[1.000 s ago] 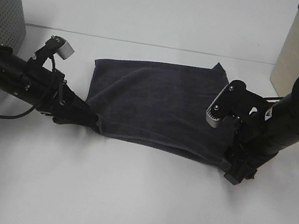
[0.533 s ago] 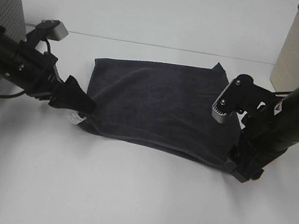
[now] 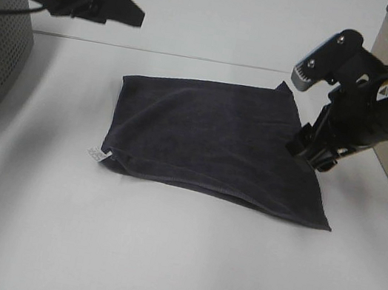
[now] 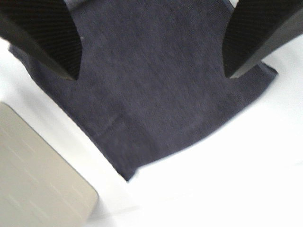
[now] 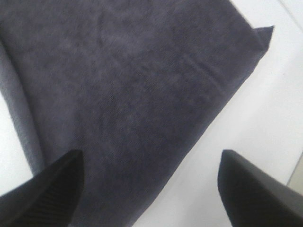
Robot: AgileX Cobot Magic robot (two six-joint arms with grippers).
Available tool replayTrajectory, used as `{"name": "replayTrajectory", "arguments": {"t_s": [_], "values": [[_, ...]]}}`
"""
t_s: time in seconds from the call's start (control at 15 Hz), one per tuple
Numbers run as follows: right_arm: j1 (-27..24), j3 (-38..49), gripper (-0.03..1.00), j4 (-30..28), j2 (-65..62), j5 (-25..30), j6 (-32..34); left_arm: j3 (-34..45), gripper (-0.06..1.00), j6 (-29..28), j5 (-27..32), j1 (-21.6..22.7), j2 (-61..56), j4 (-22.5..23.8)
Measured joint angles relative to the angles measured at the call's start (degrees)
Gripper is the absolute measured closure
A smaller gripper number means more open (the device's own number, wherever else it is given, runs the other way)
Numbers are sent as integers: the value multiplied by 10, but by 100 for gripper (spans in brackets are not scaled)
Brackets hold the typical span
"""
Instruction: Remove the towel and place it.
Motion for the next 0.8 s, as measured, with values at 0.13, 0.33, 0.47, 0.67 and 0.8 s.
{"name": "replayTrajectory", "arguments": {"t_s": [0.13,0.33,0.47,0.67,0.8], "values": [[0,-40,20,-7,-5,0,30,-78,19,-51,-49,0,0,48],[0,-117,20,-27,-5,1,85,-174,19,-223,-126,0,0,264],[0,-167,20,-53,-5,3,136,-211,19,-387,-148,0,0,476],[0,-263,20,-193,-3,78,319,-256,19,-770,-98,10,0,879],[0,-311,20,-260,6,137,420,-260,19,-850,-64,19,0,949]]}}
